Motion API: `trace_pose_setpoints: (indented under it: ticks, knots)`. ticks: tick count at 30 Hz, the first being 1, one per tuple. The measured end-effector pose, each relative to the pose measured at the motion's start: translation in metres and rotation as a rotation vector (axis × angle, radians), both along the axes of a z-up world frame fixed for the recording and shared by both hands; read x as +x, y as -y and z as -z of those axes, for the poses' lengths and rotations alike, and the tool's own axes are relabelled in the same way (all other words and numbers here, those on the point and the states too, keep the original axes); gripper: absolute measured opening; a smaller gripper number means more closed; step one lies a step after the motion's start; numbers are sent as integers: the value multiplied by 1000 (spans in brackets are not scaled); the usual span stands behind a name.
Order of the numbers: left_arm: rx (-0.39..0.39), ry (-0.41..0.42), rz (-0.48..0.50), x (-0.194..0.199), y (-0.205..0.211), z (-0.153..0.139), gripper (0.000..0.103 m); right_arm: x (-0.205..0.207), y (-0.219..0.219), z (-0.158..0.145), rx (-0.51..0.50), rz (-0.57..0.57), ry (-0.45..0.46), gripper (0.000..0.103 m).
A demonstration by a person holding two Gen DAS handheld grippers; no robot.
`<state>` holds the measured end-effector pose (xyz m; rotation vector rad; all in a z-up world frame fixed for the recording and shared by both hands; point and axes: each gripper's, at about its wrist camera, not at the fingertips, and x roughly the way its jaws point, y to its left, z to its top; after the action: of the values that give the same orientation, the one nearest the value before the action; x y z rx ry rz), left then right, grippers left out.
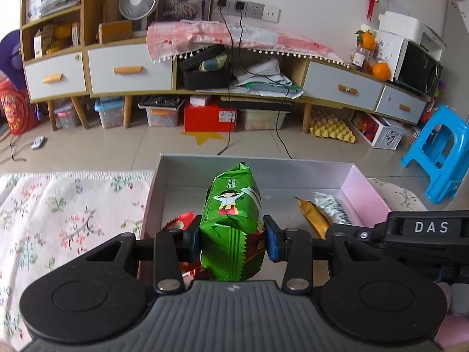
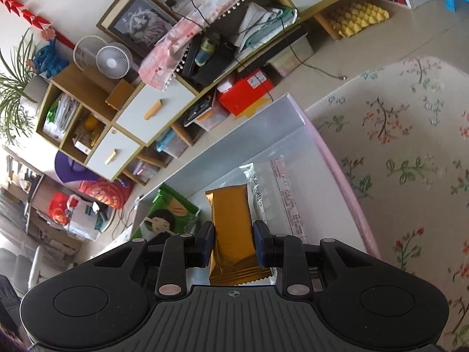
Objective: Organize snacks
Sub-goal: 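Carry the green bag and gold bar into the pink box, then open both tools to release the snacks and withdraw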
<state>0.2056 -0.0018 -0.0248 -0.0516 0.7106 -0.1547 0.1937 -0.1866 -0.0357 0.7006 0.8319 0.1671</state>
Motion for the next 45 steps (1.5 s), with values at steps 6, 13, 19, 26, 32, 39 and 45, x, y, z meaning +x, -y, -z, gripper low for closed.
trace_pose_setpoints:
  ticks: [6, 13, 19, 26, 32, 39, 45]
  knots:
    - [37, 8, 16, 5, 6, 4, 39, 6, 0, -2, -52, 2, 12, 27]
    - [30, -5, 42, 7, 4, 4, 41, 9, 0, -4, -62, -11, 18, 33]
    - [20, -14, 64, 4, 5, 1, 53, 8, 3, -8, -16, -5, -5, 41]
    - [24, -21, 72, -7, 8, -6, 69, -3, 4, -23, -29, -9, -1, 56]
    - [19, -25, 50, -21, 3, -18, 75, -21, 9, -44, -72, -10, 21, 62]
    - [12, -17, 29, -44, -1, -34, 84, -44, 12, -61, -107, -7, 18, 68]
    - [4, -15, 4, -65, -8, -45, 93, -68, 5, -83, -153, -51, 42, 75]
